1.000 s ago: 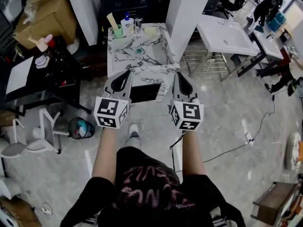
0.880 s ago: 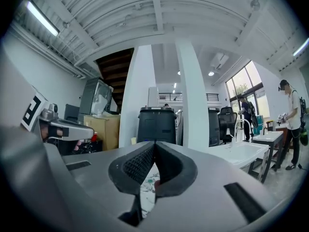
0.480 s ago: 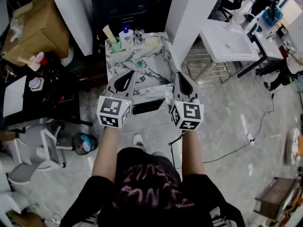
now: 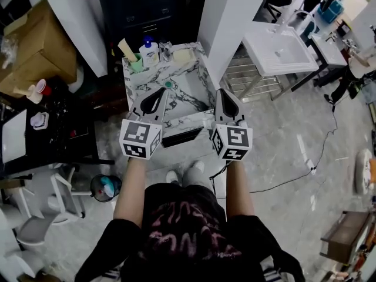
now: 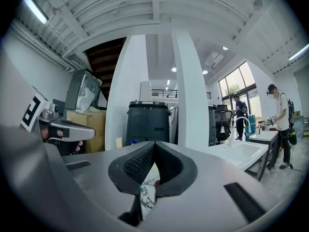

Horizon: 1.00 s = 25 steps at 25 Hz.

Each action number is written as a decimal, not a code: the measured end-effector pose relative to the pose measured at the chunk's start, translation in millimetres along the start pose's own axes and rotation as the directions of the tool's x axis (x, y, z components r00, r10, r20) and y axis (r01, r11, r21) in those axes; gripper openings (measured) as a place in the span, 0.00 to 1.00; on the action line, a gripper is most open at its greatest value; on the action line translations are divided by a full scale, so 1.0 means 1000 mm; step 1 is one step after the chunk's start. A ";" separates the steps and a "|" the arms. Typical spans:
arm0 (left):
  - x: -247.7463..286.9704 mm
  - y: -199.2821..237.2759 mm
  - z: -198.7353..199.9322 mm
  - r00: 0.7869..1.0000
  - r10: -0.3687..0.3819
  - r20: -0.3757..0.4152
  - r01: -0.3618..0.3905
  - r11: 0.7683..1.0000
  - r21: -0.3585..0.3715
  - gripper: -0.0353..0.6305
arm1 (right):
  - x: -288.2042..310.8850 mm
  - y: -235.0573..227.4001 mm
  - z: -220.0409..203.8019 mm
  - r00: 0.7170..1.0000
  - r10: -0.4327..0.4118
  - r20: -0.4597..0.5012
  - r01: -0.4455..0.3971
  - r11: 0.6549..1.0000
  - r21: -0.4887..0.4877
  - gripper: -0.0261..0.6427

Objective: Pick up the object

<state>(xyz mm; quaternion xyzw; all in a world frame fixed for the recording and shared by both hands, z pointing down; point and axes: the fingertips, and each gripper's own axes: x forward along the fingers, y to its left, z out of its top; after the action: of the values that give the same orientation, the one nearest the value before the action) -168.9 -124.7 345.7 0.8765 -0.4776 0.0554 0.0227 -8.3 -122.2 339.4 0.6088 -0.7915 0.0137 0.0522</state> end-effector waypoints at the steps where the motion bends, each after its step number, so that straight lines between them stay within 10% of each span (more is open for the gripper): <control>1: 0.003 0.001 0.000 1.000 -0.003 0.000 0.003 1.000 0.000 0.08 | 0.003 -0.001 0.000 1.000 -0.001 0.001 0.001 1.000 -0.003 0.06; 25: 0.174 0.034 -0.026 0.995 0.052 -0.090 -0.057 0.997 -0.049 0.08 | 0.144 -0.102 -0.033 0.995 0.065 -0.081 -0.063 0.998 0.026 0.06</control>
<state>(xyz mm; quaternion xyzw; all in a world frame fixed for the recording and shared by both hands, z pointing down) -105.3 -286.1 391.9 0.8590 -0.5011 0.0824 0.0651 56.4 -284.0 381.7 0.5827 -0.8075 0.0495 0.0770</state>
